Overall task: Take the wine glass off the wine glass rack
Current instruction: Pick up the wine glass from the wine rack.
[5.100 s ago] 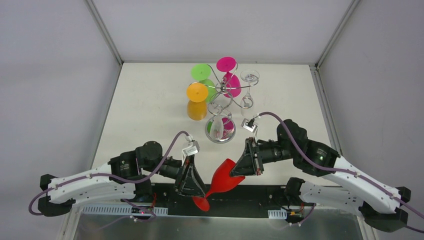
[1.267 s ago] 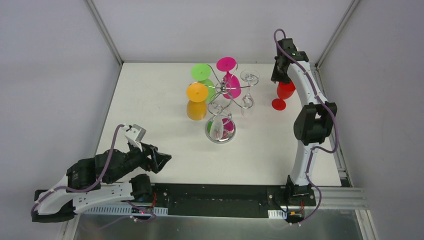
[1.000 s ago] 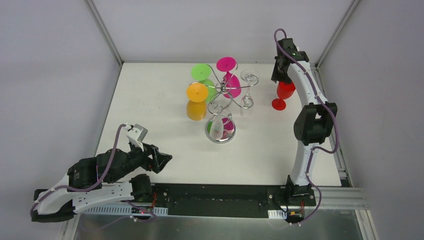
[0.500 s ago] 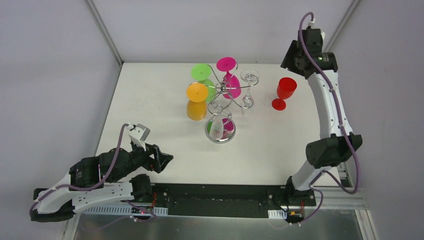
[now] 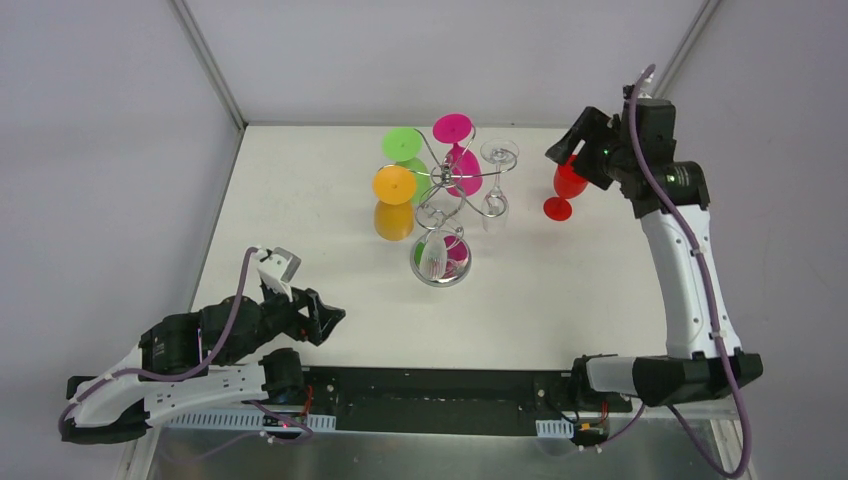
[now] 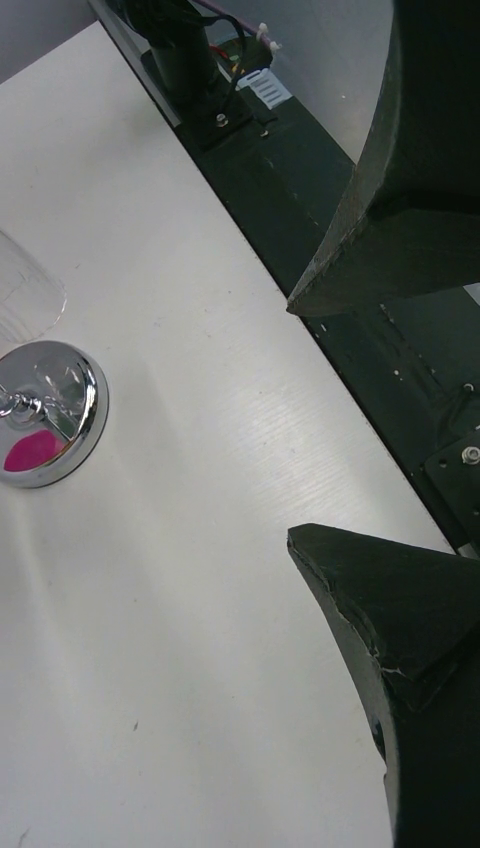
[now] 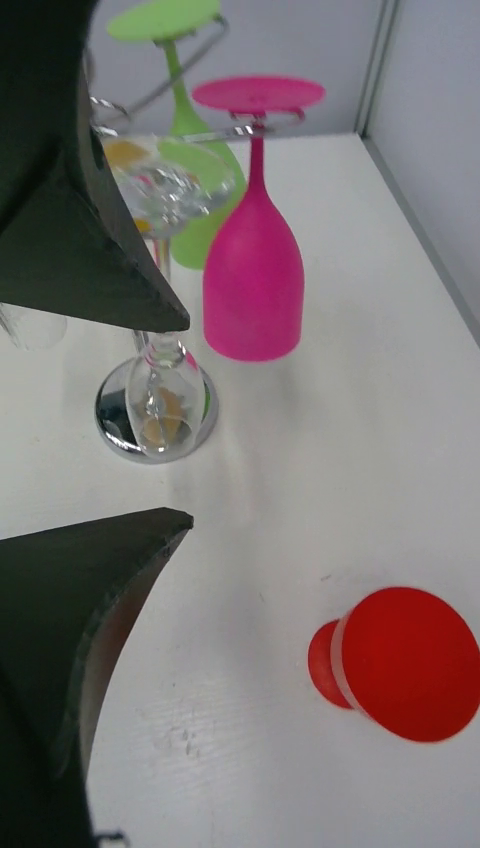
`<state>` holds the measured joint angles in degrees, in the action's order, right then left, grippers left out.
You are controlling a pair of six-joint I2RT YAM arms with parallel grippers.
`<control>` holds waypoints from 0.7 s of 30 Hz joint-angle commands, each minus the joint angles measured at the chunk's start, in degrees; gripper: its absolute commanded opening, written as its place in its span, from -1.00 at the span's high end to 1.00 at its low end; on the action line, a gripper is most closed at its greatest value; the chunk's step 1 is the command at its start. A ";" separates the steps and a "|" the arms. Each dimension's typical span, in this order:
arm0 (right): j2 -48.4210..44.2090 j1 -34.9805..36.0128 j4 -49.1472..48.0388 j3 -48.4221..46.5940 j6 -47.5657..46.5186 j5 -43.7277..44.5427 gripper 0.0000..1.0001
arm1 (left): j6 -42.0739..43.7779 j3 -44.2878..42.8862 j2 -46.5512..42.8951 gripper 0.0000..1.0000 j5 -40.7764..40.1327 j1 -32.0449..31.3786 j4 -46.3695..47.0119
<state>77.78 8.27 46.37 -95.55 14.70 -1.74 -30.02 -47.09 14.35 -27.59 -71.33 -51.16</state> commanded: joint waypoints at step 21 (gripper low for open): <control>-5.89 -0.08 -20.53 6.78 21.94 -25.91 -0.34 | -0.74 -0.06 1.92 -0.58 -3.12 -0.64 -1.28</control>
<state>71.44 8.27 31.16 -88.64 32.47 -23.90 -30.41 -47.09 15.51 -29.08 -71.33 -52.01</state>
